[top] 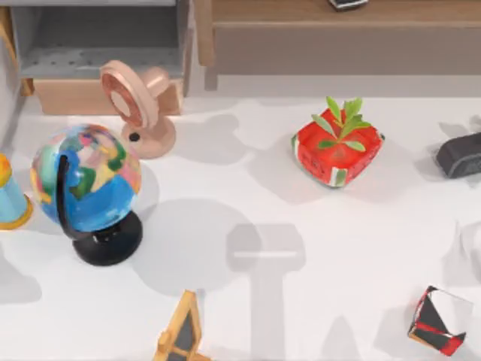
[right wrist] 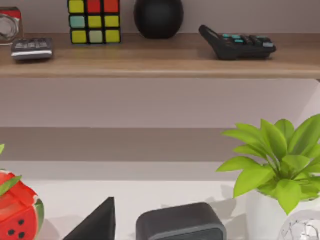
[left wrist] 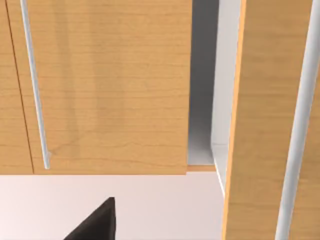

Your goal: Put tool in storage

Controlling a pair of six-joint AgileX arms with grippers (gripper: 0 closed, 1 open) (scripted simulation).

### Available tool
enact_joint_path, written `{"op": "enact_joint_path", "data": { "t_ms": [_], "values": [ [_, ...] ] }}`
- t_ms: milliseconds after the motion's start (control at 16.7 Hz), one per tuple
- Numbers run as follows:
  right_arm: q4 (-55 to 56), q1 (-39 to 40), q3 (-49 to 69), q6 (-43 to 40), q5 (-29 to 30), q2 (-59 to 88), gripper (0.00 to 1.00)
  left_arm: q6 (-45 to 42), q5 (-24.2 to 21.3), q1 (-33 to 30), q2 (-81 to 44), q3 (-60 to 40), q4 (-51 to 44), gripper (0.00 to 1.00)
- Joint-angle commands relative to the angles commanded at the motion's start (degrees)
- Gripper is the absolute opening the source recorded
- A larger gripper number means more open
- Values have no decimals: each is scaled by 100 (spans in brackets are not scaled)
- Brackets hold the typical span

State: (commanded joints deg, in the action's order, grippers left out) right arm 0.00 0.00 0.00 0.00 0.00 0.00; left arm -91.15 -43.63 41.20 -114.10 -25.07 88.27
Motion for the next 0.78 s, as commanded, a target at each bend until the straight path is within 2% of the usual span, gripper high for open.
{"op": "enact_joint_path", "data": {
  "t_ms": [300,600,780],
  "values": [
    [0,0,0,0,0,0,100,4,19,0,4,-30,-25,100],
    [0,0,0,0,0,0,100,7,327,-330,-167,-429,-252,100],
    [0,0,0,0,0,0,100,7,343,-345,-176,-448,-262,100]
  ]
}}
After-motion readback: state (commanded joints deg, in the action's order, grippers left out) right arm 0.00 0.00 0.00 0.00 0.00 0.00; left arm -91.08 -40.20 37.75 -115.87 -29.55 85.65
